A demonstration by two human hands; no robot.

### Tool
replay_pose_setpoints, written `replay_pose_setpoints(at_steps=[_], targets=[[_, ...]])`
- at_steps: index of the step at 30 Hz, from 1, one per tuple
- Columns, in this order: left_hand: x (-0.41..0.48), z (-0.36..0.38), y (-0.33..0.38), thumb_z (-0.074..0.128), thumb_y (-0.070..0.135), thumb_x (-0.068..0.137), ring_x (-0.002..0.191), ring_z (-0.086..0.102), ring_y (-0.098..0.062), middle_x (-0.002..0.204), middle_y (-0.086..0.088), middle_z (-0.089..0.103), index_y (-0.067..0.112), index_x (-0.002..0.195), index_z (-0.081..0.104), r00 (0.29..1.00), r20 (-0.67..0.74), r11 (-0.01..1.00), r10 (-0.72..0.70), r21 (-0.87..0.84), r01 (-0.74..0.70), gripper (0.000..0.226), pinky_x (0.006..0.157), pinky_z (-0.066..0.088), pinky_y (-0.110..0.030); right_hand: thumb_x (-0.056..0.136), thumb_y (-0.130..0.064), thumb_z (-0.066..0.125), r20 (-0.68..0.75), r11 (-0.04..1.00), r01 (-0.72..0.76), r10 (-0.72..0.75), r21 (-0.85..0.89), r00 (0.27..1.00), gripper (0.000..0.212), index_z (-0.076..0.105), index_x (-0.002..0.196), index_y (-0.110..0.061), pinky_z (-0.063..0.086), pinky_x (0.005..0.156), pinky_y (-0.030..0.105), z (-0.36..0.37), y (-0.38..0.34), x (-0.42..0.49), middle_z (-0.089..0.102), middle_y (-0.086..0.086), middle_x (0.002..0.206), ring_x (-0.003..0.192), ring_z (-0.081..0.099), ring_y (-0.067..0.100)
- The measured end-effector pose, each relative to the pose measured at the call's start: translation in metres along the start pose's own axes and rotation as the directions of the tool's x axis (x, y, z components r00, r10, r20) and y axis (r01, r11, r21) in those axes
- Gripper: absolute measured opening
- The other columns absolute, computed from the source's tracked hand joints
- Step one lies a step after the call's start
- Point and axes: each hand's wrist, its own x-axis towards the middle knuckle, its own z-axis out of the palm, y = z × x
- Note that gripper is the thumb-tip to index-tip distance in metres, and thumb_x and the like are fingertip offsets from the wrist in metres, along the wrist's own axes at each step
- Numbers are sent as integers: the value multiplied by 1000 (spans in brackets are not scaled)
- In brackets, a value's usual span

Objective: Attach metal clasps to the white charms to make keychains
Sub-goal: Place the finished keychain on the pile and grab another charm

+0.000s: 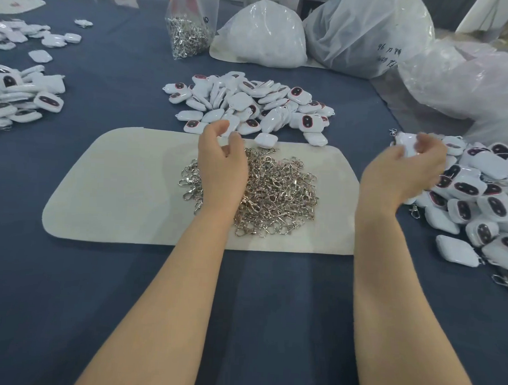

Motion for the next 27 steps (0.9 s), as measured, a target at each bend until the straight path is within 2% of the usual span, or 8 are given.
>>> replay_pose_setpoints(at_steps=[3,5,7,10,13,17,20,27], targets=[[4,-1,0,44,18,95,86,59,-6,114,12,51,25,111,51,994,-67,994,-82,-74,77,19,64,42,-11,83,-2,44,-1,979,200,-201,43,980,39,52,121,-3,29,102,24,1,-4,-10,51,10,124,115,44,17],[6,-1,-1,43,16,94,80,57,0,110,14,52,27,107,51,989,-89,990,-117,-96,108,19,60,40,-12,87,-1,45,262,946,286,-317,149,911,33,57,118,-2,31,97,10,12,-11,-29,56,11,119,112,49,19],[6,0,-2,43,15,93,74,55,4,103,16,52,27,105,52,986,-94,987,-137,-100,128,19,61,40,-14,94,-8,47,600,930,341,-351,135,719,31,59,123,-7,25,93,0,29,-17,-49,55,12,125,117,49,21],[6,0,-1,43,13,93,71,54,5,95,18,51,26,103,53,986,-96,987,-138,-100,128,19,60,40,-15,100,-38,40,883,828,556,-206,-72,422,42,44,140,-29,16,118,39,58,-19,-70,28,12,153,142,23,28],[6,-1,-1,44,12,92,68,53,9,104,9,56,24,101,54,987,-96,989,-130,-88,122,18,59,40,-9,99,-53,29,944,767,605,1,-213,331,46,36,142,-41,3,115,56,73,-23,-76,8,5,161,147,2,30],[4,0,0,45,11,92,63,52,13,105,6,56,20,103,55,992,-86,994,-88,-66,82,17,59,39,-5,100,-44,32,910,767,601,-55,-225,412,42,44,139,-33,16,112,54,74,-21,-78,30,8,151,140,24,31],[3,0,2,45,13,93,70,52,-4,111,4,57,22,104,54,995,-67,997,-70,-46,67,17,68,41,-19,100,-32,40,838,829,521,-128,-203,531,33,53,129,-22,40,97,42,67,-16,-74,47,10,132,117,49,31],[-3,1,5,46,15,94,81,53,-12,113,7,58,20,110,54,999,-23,999,-34,-4,34,19,74,45,-25,98,-25,41,814,805,545,-143,-235,562,29,62,118,-22,41,91,37,57,-10,-65,48,8,126,112,49,31]])
